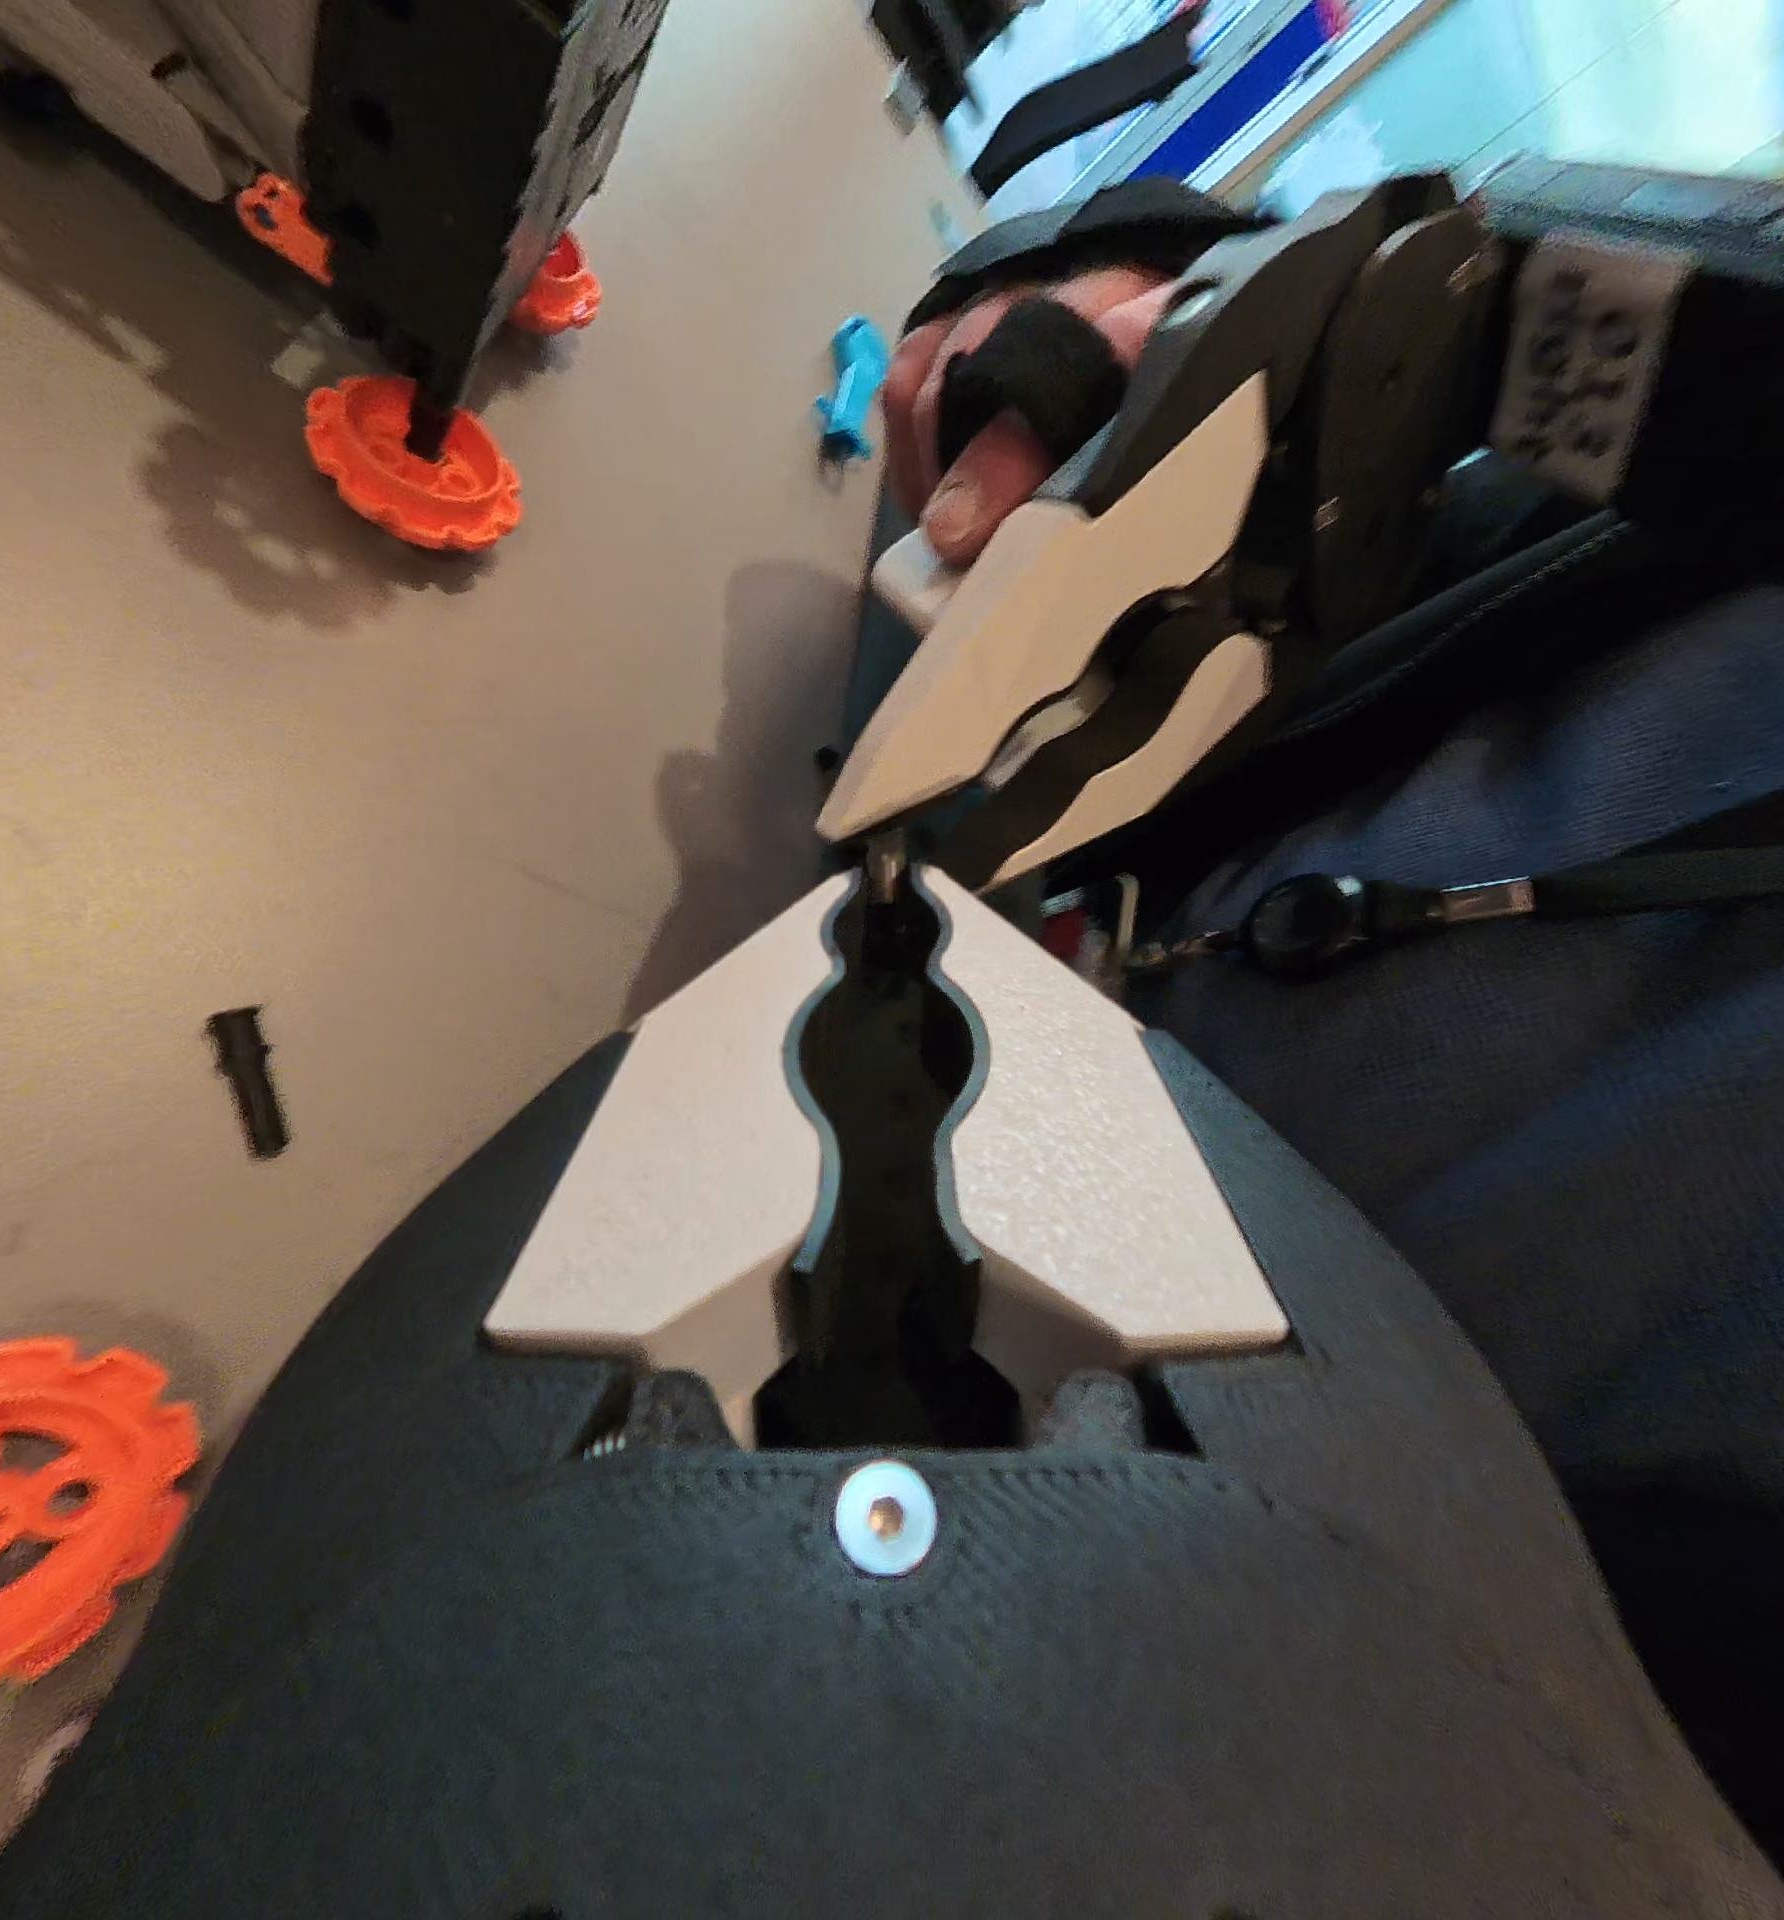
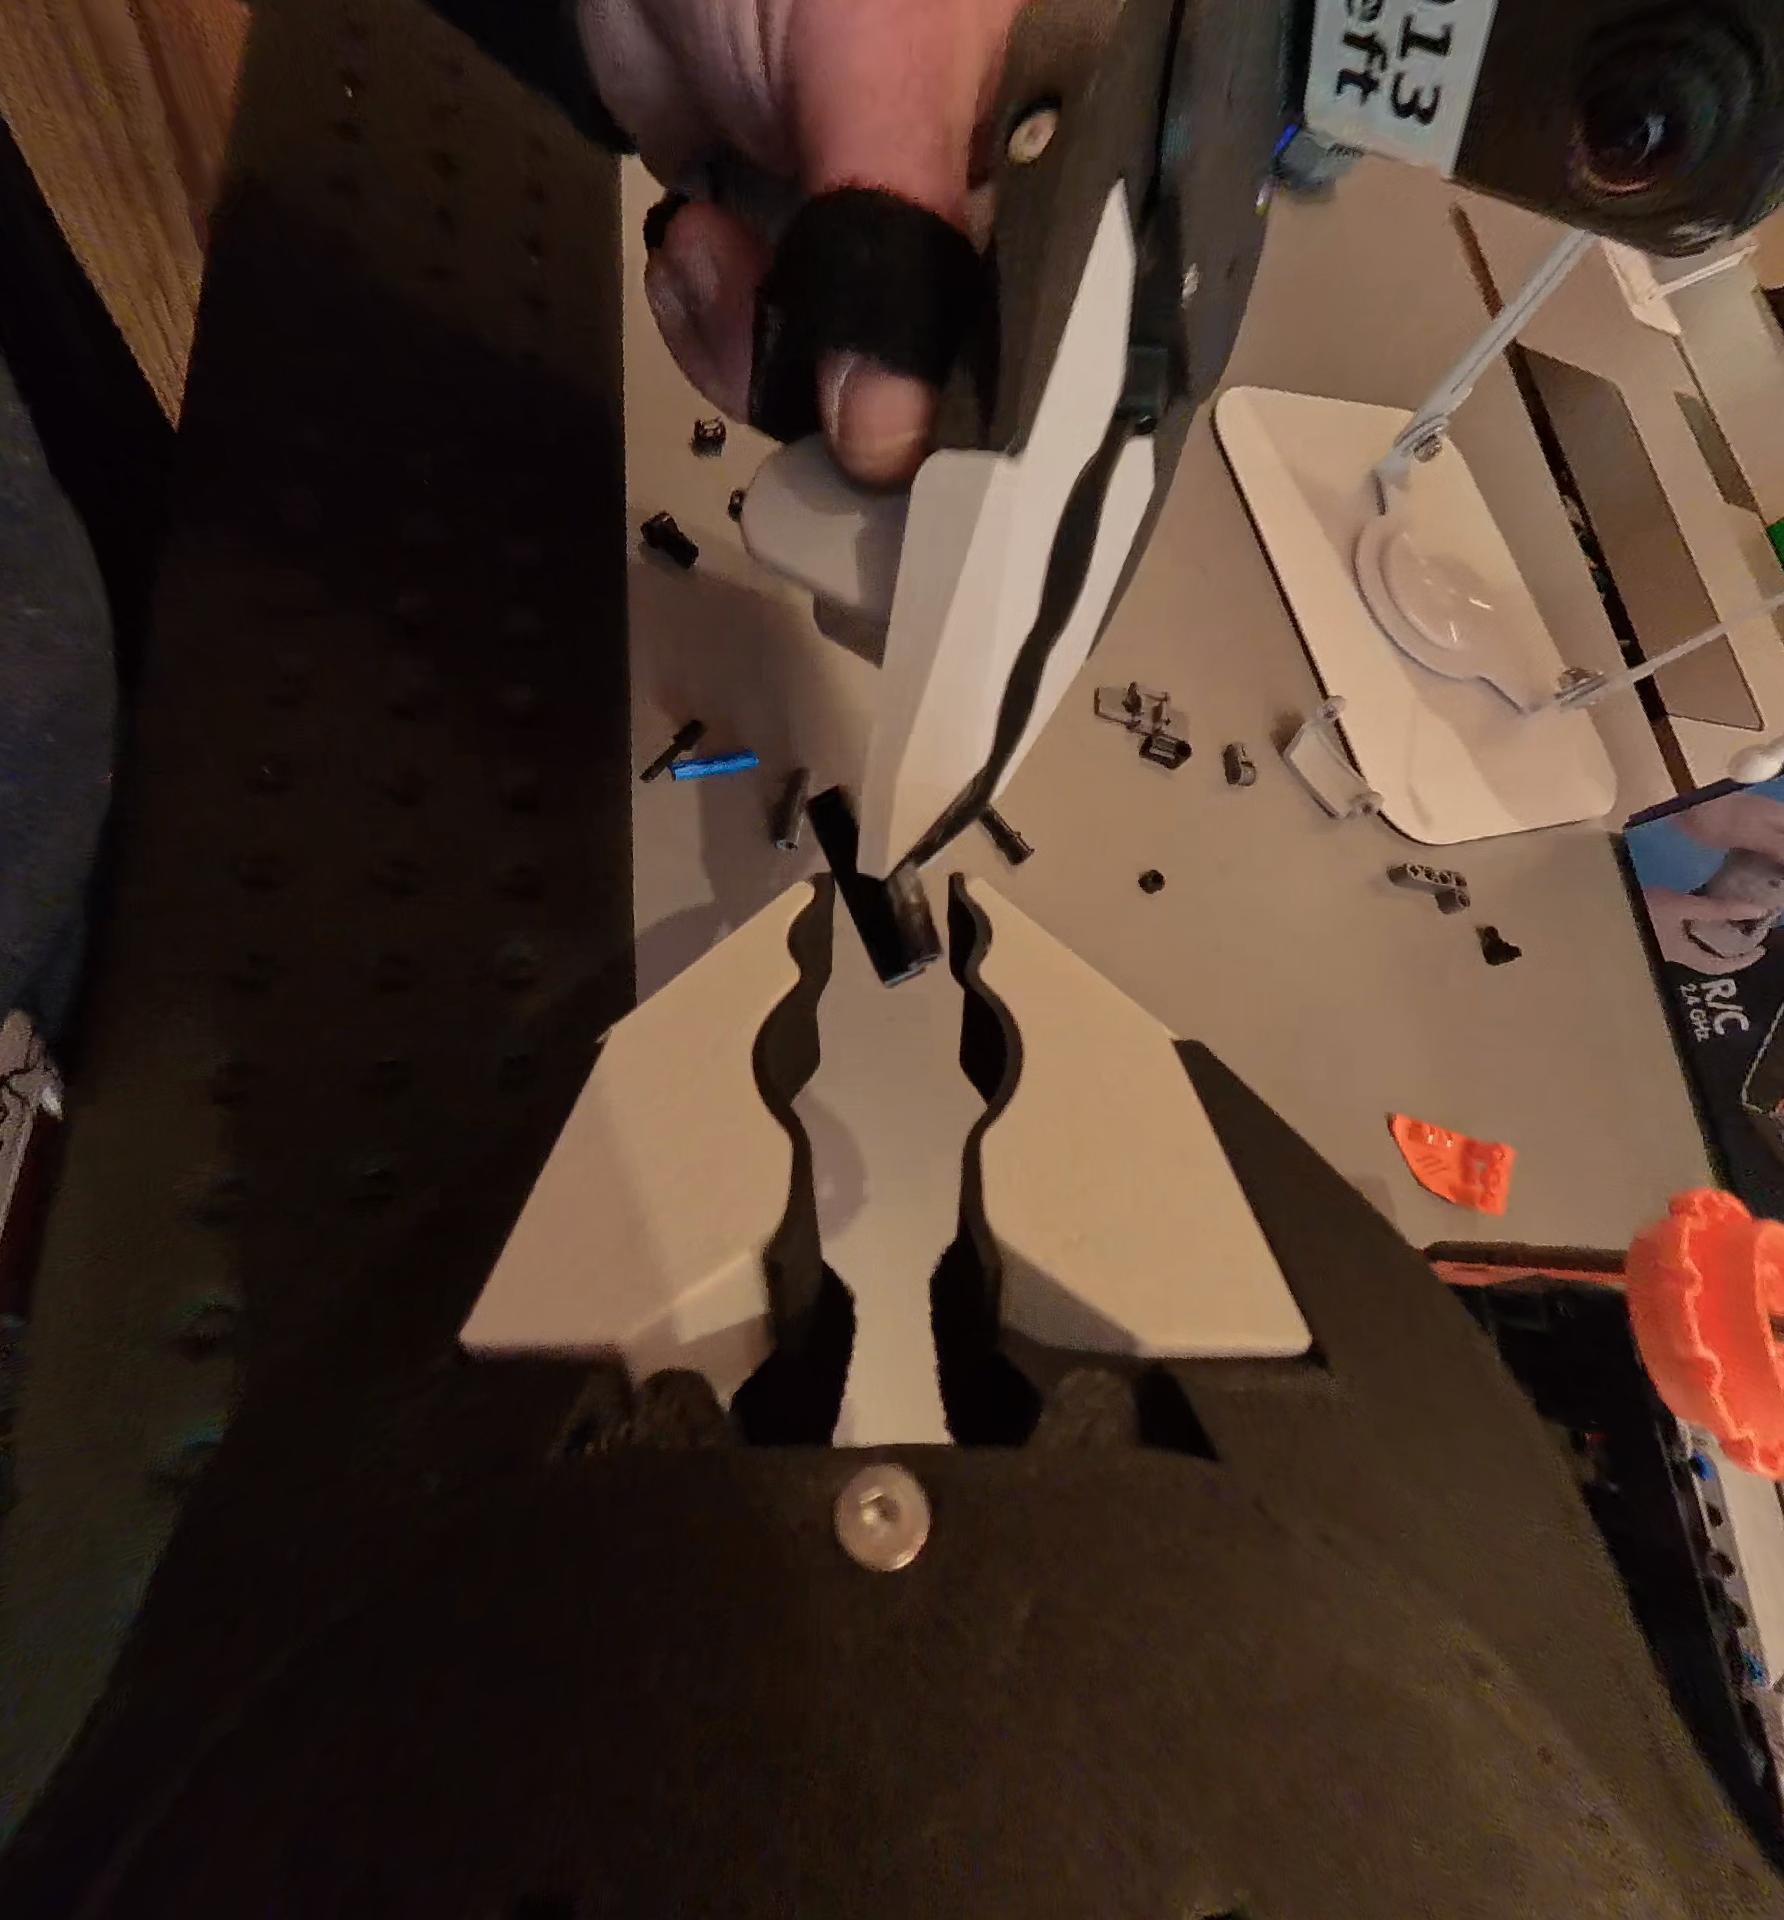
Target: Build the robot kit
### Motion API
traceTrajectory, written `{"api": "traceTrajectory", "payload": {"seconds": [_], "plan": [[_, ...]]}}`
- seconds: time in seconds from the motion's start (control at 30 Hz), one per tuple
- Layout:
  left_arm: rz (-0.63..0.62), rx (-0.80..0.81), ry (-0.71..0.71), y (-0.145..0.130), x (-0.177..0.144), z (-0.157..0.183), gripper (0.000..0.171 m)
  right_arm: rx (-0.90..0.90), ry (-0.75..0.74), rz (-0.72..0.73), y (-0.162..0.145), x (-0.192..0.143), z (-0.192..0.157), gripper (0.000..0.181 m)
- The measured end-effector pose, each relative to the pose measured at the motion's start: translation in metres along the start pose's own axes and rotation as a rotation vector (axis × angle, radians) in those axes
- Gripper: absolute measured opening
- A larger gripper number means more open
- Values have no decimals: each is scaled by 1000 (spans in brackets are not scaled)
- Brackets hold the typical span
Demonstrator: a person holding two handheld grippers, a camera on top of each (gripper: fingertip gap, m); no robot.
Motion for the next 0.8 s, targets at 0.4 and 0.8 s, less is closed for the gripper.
{"api": "traceTrajectory", "payload": {"seconds": [0.4, 0.8], "plan": [[49, -1, 36, -12, -10, -13, 6, 89, 23, -67, -10, 15, 1, 4], [144, 149, 337, -26, -75, -13, 21, 296, -25, -23, -27, -5, 17, 23]]}}
Point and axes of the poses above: each gripper's, where its closed fingertips meet, x out along the fingers, y out of its top, z = x × y across the jaws, the point moved 8 cm from there along -x, back along the fingers, and after that the axes turned 10 degrees about z, right-handed, at the moved point
